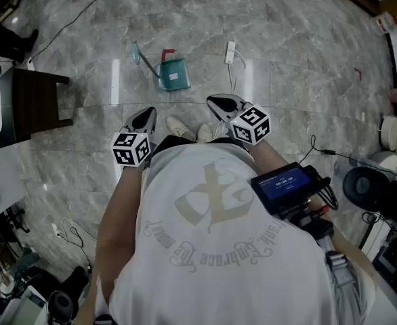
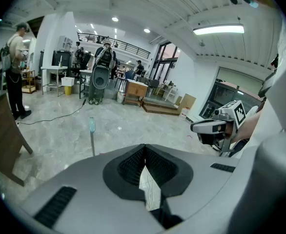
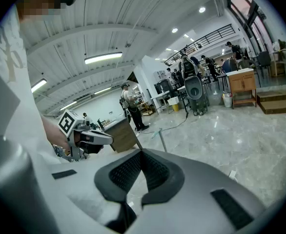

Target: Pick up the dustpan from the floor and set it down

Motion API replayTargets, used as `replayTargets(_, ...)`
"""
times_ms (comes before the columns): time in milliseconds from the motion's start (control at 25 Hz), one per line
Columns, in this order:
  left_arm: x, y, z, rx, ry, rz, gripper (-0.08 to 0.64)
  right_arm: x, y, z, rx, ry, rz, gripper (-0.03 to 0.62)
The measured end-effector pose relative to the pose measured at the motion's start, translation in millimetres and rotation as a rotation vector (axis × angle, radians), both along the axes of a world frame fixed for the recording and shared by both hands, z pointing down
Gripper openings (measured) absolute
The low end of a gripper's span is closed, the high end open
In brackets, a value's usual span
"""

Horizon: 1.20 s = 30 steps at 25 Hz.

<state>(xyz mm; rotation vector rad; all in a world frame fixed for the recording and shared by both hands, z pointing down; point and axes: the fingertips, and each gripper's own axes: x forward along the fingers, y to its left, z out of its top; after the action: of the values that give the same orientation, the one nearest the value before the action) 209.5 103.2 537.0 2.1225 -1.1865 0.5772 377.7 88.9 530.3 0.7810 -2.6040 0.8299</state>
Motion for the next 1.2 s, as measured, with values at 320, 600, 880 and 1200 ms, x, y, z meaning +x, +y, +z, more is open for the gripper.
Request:
replayTargets(320, -13, 18, -1, -0.005, -0.020, -0.085, 0.012, -3, 1, -7, 0.036, -0.070, -0.032, 0.015)
replayTargets(600, -24, 27, -6, 0.003, -0.039, -0.124, 0.012, -14, -3, -6, 0.033, -0.051, -0.056, 0.015)
replayTargets(880, -21, 23, 1, -0.004, -0.015, -0.123, 0.012, -4, -12, -1, 0.035, 0.009, -0.013, 0.015)
replayTargets(1200, -70, -8, 17, -0.041, 0.031, -0.089, 0.012, -47, -40, 3, 0.018, 0.052, 0.054, 0.015)
